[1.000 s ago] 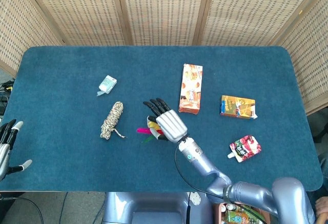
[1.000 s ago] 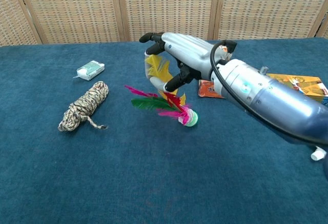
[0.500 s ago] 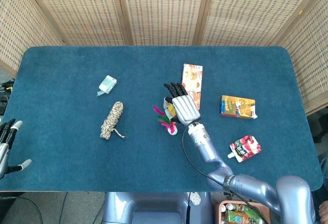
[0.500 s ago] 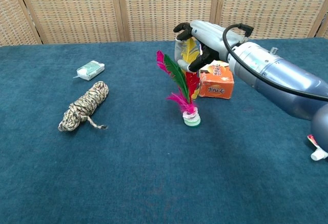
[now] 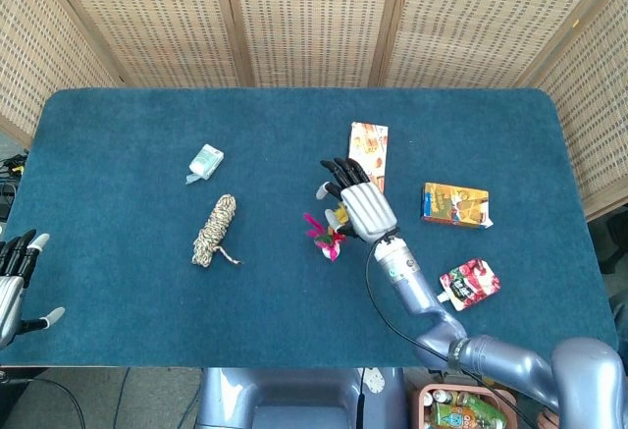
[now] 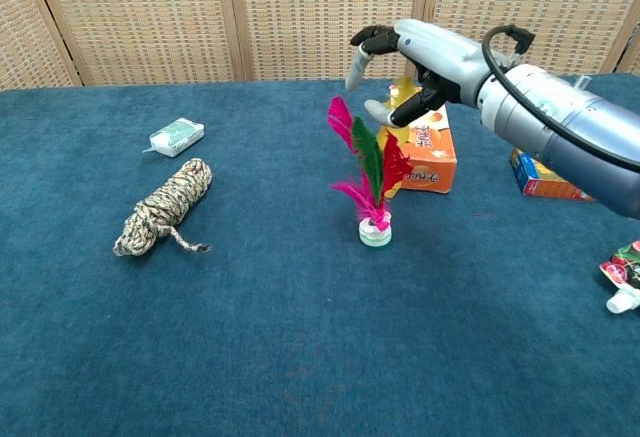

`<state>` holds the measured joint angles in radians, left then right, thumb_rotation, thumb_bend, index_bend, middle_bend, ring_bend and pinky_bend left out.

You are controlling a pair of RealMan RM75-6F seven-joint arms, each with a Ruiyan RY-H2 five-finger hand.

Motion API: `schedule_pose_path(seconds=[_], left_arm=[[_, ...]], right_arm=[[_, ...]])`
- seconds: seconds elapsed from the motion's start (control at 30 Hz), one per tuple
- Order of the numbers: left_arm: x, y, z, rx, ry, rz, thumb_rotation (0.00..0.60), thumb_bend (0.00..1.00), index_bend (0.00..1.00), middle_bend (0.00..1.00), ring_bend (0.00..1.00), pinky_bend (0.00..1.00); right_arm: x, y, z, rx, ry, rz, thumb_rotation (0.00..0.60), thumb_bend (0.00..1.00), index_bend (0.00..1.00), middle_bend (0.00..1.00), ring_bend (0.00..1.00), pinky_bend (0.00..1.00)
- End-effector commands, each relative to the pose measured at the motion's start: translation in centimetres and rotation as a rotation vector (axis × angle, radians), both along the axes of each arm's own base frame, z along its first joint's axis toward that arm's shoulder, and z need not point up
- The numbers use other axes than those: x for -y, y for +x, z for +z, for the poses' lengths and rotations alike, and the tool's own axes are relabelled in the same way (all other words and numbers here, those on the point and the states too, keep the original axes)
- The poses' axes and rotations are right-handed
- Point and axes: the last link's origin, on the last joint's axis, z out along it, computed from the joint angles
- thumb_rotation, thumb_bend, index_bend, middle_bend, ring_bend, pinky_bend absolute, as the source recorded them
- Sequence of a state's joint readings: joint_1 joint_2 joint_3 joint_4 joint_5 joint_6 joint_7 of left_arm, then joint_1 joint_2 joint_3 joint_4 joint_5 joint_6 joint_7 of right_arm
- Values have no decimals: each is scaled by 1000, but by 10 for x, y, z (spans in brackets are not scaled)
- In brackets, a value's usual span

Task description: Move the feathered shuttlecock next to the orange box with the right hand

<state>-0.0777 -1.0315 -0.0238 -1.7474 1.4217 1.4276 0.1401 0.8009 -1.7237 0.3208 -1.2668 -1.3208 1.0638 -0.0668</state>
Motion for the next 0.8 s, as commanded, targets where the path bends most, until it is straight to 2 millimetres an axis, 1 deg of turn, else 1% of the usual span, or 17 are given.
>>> schedule_pose_path(seconds=[0.03, 0.17, 0.3, 0.37, 0.43, 0.47, 0.53, 0.57, 0.63, 0.67, 0.73, 0.8], left_arm=[[0, 1, 0, 2, 0, -2, 600, 0, 0, 0, 0, 0], [1, 2, 1, 8, 4, -7, 600, 0, 0, 0, 0, 0], [1, 2, 2, 11, 6, -7, 600, 0, 0, 0, 0, 0], [1, 2, 3, 11, 8, -7, 600, 0, 0, 0, 0, 0], [2, 1, 4, 16, 12, -9, 600, 0, 0, 0, 0, 0], [2, 1, 5, 17, 15, -10, 600, 0, 0, 0, 0, 0], [2, 1, 7, 17, 34, -12, 600, 0, 0, 0, 0, 0], [2, 1, 9, 20, 43, -11, 600, 0, 0, 0, 0, 0], [2, -1, 10, 20, 51, -9, 600, 0, 0, 0, 0, 0], [1, -2, 10, 20, 54, -6, 600, 0, 0, 0, 0, 0], [1, -2, 11, 21, 60, -7, 600, 0, 0, 0, 0, 0], [1, -3, 12, 20, 67, -10, 600, 0, 0, 0, 0, 0]], right_arm=[[-3, 1, 12, -28, -39, 33, 600, 104, 197, 78, 0, 0], [-8, 3, 24, -15, -54, 50, 600, 76, 194, 69, 0, 0], [-17, 3, 47, -31, -87, 79, 600, 40, 177, 44, 0, 0], [-23, 2, 61, -39, -110, 93, 600, 22, 173, 36, 0, 0], [-33, -6, 84, -56, -141, 102, 600, 4, 158, 27, 0, 0], [-36, -9, 91, -64, -151, 102, 600, 0, 144, 21, 0, 0], [-48, -23, 115, -97, -197, 101, 600, 0, 128, 13, 0, 0], [-56, -35, 128, -116, -226, 90, 600, 0, 119, 9, 0, 0], [-74, -55, 146, -139, -249, 89, 600, 0, 106, 4, 0, 0], [-82, -67, 152, -157, -261, 91, 600, 0, 94, 1, 0, 0], [-94, -85, 158, -189, -278, 90, 600, 0, 62, 0, 0, 0], [-102, -97, 159, -203, -287, 82, 600, 0, 14, 0, 0, 0]])
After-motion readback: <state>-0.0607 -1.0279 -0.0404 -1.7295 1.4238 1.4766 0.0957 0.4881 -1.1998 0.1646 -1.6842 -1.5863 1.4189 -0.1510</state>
